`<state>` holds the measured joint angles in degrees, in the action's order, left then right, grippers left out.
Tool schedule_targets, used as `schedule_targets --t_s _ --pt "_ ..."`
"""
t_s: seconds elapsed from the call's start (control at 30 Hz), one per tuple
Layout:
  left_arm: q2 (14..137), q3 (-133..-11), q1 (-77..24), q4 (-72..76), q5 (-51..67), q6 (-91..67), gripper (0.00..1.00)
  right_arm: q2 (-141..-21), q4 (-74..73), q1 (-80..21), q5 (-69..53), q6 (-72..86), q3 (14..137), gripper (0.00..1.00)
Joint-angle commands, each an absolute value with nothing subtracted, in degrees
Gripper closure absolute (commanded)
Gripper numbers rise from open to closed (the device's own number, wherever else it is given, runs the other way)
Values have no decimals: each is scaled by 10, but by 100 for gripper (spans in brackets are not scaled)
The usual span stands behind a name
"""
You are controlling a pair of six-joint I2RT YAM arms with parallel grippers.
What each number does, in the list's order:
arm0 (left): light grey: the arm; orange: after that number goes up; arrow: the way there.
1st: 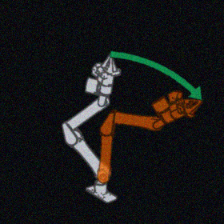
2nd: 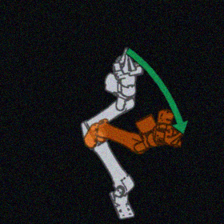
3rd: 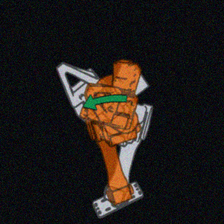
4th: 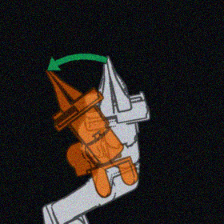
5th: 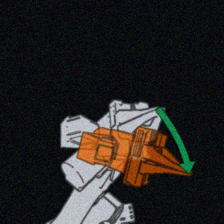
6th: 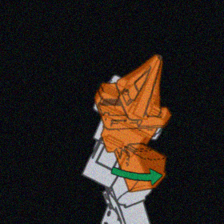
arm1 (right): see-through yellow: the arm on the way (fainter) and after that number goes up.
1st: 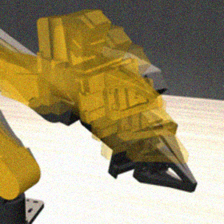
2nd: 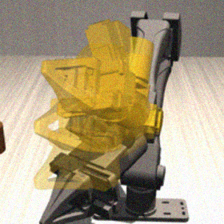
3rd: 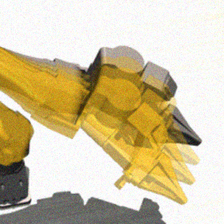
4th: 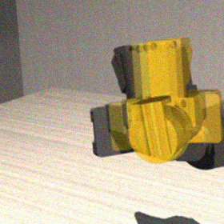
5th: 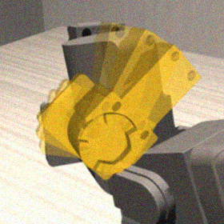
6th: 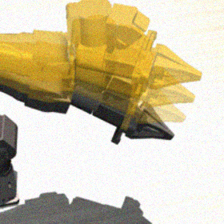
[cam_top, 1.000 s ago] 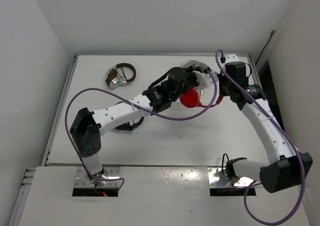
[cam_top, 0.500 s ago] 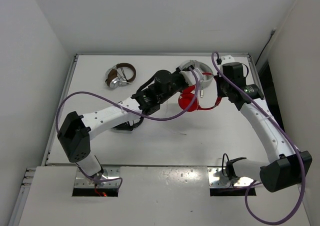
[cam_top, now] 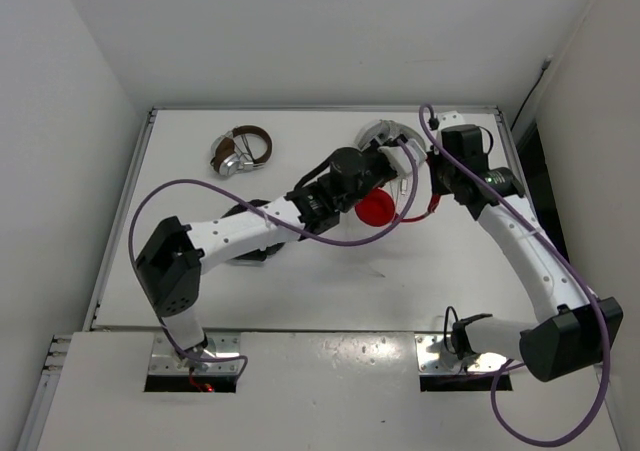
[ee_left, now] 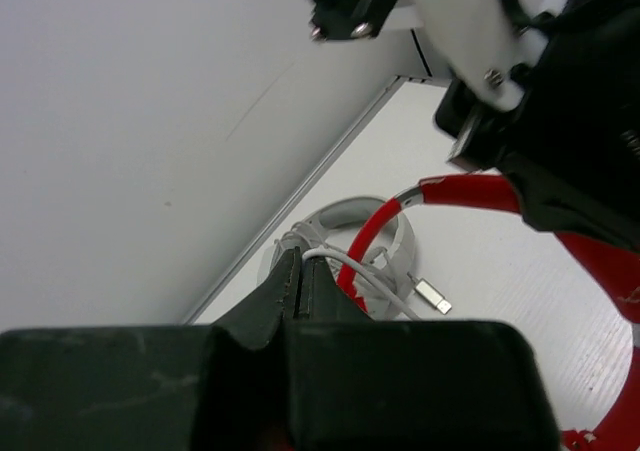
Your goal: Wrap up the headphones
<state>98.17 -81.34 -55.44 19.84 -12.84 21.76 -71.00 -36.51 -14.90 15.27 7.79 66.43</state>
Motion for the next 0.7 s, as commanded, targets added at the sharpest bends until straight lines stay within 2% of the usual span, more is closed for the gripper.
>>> schedule_targets --t_s 0.0,0.37,0.67 --pt "1001 -843 -576 286 -163 250 100 -707 -349 -158 153 91 688 100" --pt "1065 -871 -589 301 -241 280 100 -707 -354 -158 142 91 694 100" --pt "1053 -900 -503 236 -268 264 100 -683 -354 -158 134 57 671 100"
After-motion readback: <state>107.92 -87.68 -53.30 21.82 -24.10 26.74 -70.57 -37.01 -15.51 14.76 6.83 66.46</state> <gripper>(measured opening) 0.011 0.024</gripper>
